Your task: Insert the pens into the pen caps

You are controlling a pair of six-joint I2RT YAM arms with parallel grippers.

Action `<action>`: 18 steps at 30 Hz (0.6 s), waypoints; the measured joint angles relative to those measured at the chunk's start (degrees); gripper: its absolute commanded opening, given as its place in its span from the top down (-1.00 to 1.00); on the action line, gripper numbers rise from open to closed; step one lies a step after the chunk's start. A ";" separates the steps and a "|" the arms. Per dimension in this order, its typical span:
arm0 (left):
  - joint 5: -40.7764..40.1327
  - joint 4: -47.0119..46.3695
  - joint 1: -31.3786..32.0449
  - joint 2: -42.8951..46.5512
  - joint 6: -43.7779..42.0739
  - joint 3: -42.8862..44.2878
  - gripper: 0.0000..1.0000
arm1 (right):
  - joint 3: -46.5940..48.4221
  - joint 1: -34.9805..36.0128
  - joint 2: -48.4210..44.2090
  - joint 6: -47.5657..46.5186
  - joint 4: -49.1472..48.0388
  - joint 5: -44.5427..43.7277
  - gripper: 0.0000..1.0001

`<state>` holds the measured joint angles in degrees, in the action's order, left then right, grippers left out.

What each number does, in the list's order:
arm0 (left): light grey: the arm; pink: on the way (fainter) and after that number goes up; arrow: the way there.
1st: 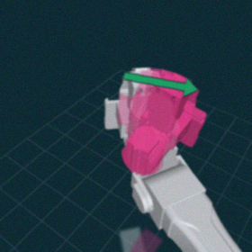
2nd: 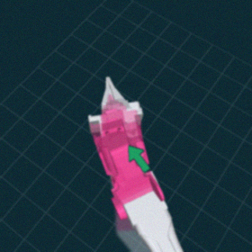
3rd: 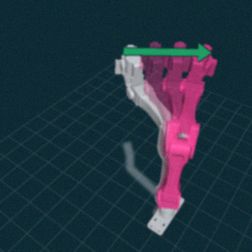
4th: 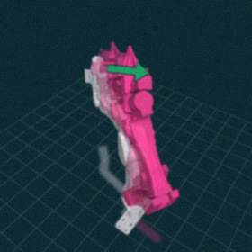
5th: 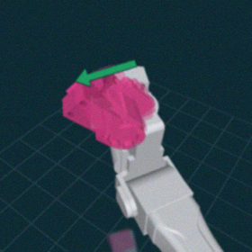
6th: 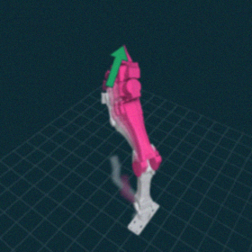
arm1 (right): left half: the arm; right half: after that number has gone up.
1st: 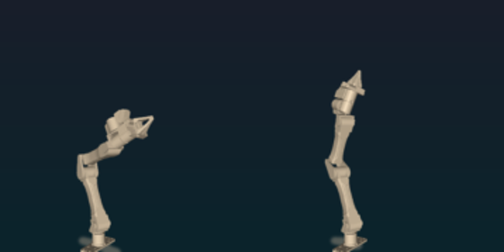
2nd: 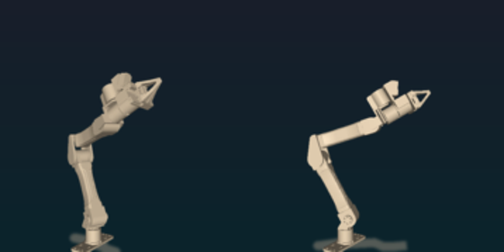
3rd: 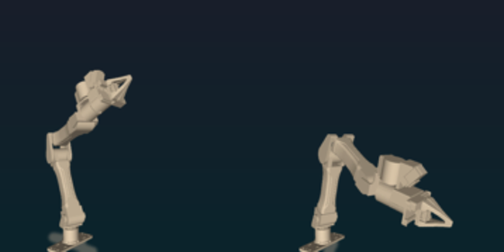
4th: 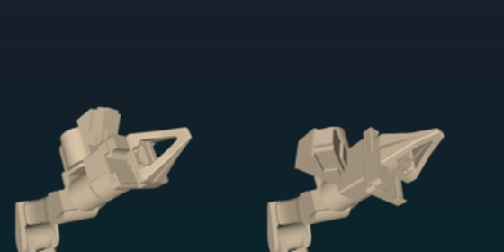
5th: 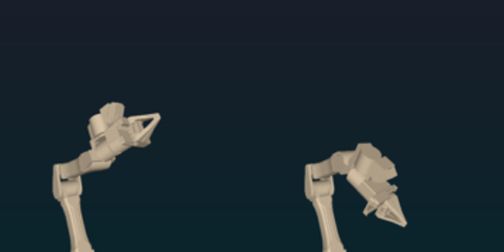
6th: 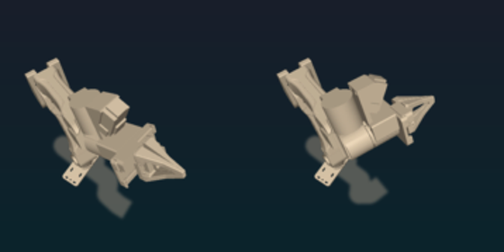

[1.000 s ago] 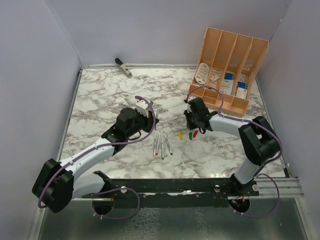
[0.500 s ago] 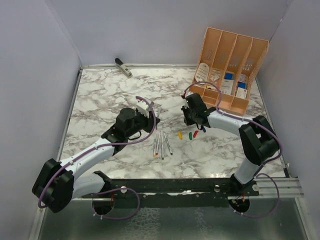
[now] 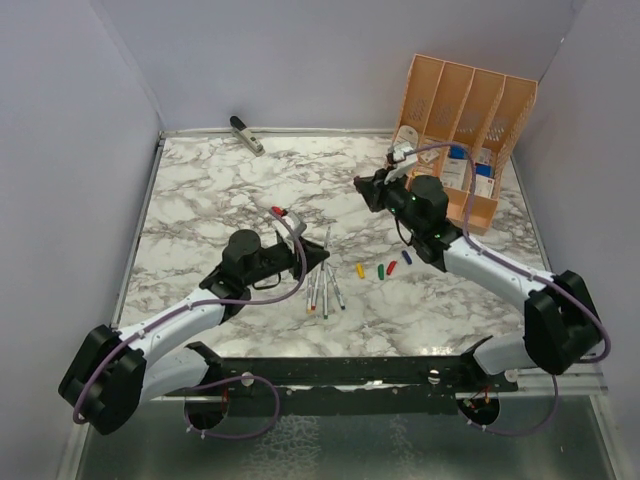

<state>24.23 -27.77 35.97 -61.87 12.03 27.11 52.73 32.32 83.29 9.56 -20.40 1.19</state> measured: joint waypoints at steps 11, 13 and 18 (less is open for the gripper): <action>10.29 -9.84 0.00 -0.57 1.86 -0.66 1.00 | -14.58 0.00 -10.54 2.78 -25.70 12.68 0.98; 10.80 -10.54 0.00 -1.46 2.62 -0.50 1.00 | -15.63 0.00 -11.37 3.72 -27.89 14.16 0.98; 11.58 -11.34 0.00 -3.80 4.52 0.11 1.00 | -16.61 0.00 -12.98 6.29 -34.12 17.51 0.98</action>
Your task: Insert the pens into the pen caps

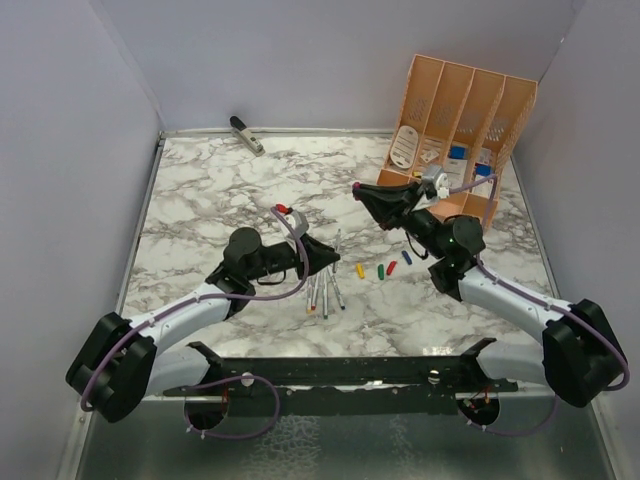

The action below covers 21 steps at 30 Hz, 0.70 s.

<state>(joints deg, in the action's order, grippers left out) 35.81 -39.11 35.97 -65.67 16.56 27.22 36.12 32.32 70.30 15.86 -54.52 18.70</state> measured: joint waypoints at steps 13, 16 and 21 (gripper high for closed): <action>-0.04 -1.99 0.04 -2.84 5.05 4.59 1.00 | -4.39 0.00 4.46 11.10 -24.17 6.84 0.97; -0.04 -2.10 0.11 -4.09 5.86 5.40 1.00 | -4.39 0.00 6.08 13.53 -26.99 7.65 0.97; -0.04 -2.12 0.24 -5.11 6.32 5.77 1.00 | -4.39 0.00 7.41 16.00 -27.28 8.52 0.97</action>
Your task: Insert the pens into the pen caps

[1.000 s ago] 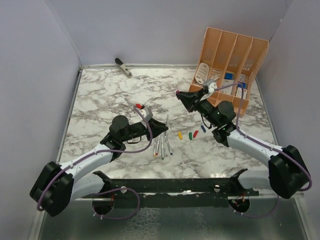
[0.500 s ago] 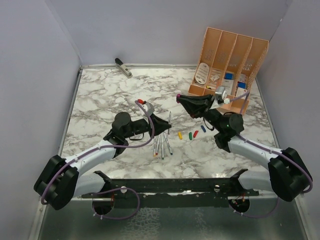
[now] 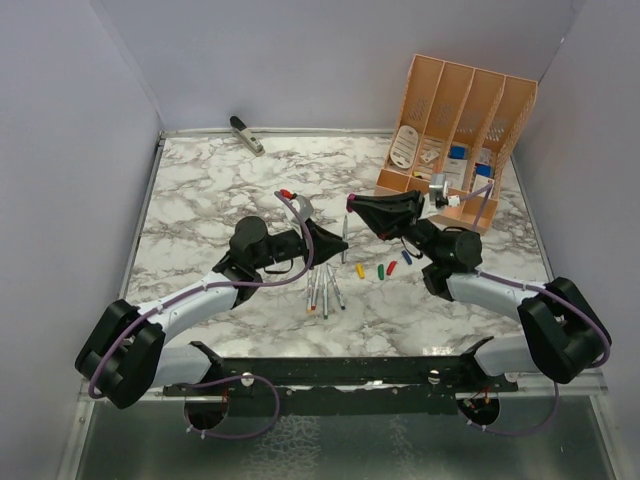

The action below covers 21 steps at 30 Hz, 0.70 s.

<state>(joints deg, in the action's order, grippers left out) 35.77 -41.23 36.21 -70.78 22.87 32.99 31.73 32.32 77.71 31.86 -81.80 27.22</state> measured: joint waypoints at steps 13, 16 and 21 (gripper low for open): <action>-0.02 -0.26 0.28 0.00 -0.04 0.11 1.00 | 0.00 0.00 0.20 0.94 0.02 0.76 0.97; -0.02 -0.28 0.31 0.00 -0.04 0.11 1.00 | 0.00 0.00 0.44 0.92 0.09 0.79 0.97; -0.02 -0.28 0.31 0.09 -0.07 0.11 1.00 | 0.00 0.00 0.98 0.92 0.17 0.83 0.98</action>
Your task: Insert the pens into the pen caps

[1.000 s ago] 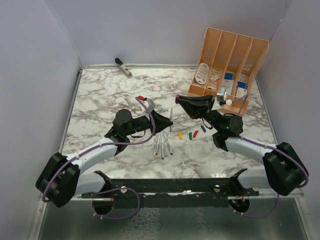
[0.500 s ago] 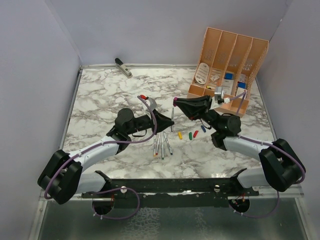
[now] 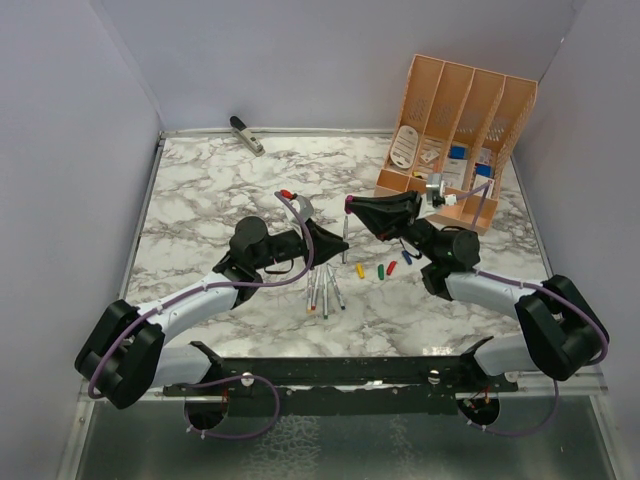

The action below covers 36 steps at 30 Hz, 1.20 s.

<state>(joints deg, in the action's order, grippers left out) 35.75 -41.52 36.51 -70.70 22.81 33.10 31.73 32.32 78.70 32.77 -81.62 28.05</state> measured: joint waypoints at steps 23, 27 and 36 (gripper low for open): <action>-0.04 0.07 0.00 0.74 0.00 0.00 1.00 | -0.09 0.00 1.29 -0.07 0.55 0.02 0.97; -0.20 0.07 0.00 0.76 0.00 0.00 1.00 | -0.33 0.00 1.29 -0.07 0.57 0.11 0.97; -0.55 0.11 0.00 0.76 -0.02 0.00 1.00 | -0.44 0.00 1.27 -0.04 0.63 0.15 0.97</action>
<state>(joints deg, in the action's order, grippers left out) 35.20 -41.41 36.51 -69.93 22.79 33.10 31.29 32.32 79.96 32.73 -80.99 28.21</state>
